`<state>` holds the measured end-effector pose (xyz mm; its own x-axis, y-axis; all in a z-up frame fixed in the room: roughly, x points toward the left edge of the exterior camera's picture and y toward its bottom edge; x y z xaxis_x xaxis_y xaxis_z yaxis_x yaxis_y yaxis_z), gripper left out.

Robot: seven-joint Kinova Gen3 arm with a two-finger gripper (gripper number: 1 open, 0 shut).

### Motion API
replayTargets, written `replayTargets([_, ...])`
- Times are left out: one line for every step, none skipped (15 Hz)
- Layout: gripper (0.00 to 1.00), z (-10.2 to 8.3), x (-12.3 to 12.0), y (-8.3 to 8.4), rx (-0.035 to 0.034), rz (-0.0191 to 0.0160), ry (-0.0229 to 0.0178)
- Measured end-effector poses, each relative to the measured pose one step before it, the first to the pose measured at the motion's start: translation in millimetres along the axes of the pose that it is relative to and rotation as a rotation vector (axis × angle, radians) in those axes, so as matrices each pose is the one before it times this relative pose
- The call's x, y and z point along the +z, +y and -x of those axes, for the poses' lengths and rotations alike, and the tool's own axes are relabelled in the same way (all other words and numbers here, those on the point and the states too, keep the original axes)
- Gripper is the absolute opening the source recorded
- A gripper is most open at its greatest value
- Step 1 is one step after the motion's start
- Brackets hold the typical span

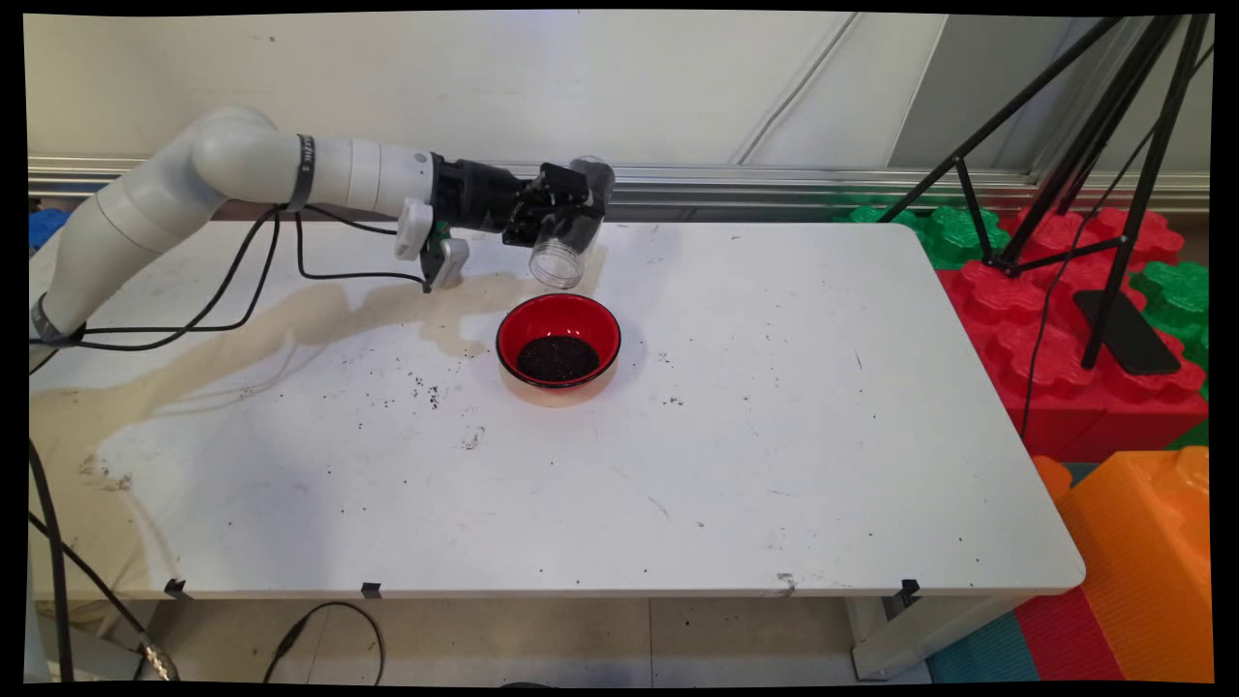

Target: Pour the black seasoning powder in the red bowl

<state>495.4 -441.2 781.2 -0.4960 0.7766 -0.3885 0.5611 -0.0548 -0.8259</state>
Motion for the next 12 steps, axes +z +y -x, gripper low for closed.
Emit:
replayTargets([0.00, -0.31, -0.17, -0.28, 0.00842, -0.00157, -0.00016])
replayTargets([0.00, -0.39, -0.26, -0.32, 0.01239, -0.00227, -0.00043])
replayTargets([0.00, -0.39, -0.24, -0.46, 0.01388, -0.00275, -0.00055])
replayTargets([0.00, -0.44, -0.18, -0.48, 0.01315, -0.00276, -0.00020])
replayTargets([0.00, -0.39, -0.23, -0.37, 0.01057, -0.00222, -0.00026])
replayTargets([0.00, -0.36, -0.24, -0.46, 0.01153, -0.00251, -0.00043])
replayTargets([0.00, -0.44, -0.32, -0.50, 0.01093, -0.00272, -0.00063])
replayTargets([0.00, -0.36, -0.19, -0.48, 0.00911, -0.00226, -0.00044])
replayTargets([0.00, -0.47, -0.22, -0.48, 0.01031, -0.00238, -0.00037])
replayTargets([0.00, -0.42, -0.30, -0.53, 0.00945, -0.00247, -0.00062])
replayTargets([0.00, -0.29, -0.20, -0.55, 0.00845, -0.00231, -0.00061])
replayTargets([0.00, -0.22, -0.10, -0.30, 0.00526, -0.00149, -0.00036])
